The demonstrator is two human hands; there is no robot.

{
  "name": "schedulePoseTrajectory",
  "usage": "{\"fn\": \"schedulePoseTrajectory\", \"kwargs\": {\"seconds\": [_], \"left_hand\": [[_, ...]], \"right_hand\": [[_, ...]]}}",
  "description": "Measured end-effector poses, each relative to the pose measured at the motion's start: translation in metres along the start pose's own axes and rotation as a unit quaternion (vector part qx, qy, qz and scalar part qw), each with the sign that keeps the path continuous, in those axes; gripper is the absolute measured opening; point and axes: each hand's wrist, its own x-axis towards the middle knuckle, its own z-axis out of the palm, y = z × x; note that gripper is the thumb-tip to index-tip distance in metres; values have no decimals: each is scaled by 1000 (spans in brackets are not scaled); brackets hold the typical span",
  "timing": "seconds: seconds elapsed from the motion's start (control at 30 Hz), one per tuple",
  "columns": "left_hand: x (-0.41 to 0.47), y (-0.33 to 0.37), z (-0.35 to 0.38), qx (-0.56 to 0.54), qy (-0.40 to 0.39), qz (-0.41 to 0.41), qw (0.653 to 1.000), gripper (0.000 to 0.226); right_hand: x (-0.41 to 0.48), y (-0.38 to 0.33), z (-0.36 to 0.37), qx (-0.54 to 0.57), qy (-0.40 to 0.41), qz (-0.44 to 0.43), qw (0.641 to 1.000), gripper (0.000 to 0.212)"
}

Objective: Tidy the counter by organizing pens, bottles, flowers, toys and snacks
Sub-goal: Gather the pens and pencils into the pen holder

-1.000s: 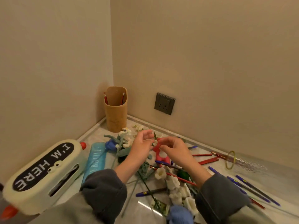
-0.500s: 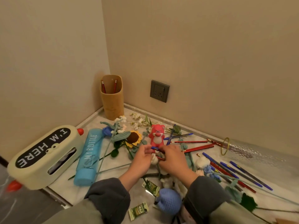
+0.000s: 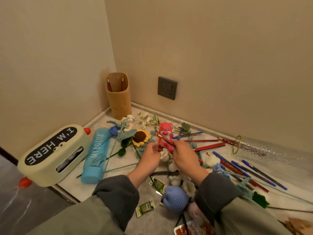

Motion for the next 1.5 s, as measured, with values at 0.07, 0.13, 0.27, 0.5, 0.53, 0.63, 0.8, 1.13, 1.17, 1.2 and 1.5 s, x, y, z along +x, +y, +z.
{"fn": "schedulePoseTrajectory", "kwargs": {"seconds": [0.07, 0.13, 0.27, 0.5, 0.53, 0.63, 0.8, 1.13, 1.17, 1.2, 1.5], "left_hand": [[1, 7, 1, 6, -4, 32, 999, 37], [1, 20, 2, 6, -14, 73, 997, 31], [5, 40, 9, -12, -40, 121, 992, 26], [12, 43, 8, -7, -35, 26, 999, 33], [14, 39, 7, -9, -19, 11, 1000, 32], [20, 27, -4, -15, 46, -20, 999, 36], [21, 3, -23, -75, 61, -39, 995, 22], [10, -26, -25, -42, 56, -61, 996, 18], [10, -26, -24, -35, 56, -61, 996, 18], [10, -26, -24, -31, 55, -58, 996, 17], [11, -17, -22, 15, 70, -39, 997, 18]], "right_hand": [[2, -4, -9, 47, 12, 2, 999, 36], [3, -10, -18, 97, 29, -8, 995, 39], [1, -26, -30, 179, 29, -25, 983, 40], [-5, -30, -25, 260, -141, 2, 955, 78], [-7, -29, -22, 273, -159, 8, 949, 83], [-12, -27, -16, 261, -194, 12, 945, 73], [-17, -34, 0, 38, -193, -63, 978, 29], [-20, -40, 36, -229, -144, -197, 942, 22], [-19, -39, 35, -226, -141, -203, 942, 21], [-18, -39, 34, -220, -136, -209, 943, 19], [-8, -35, 20, -201, -93, -117, 968, 21]]}}
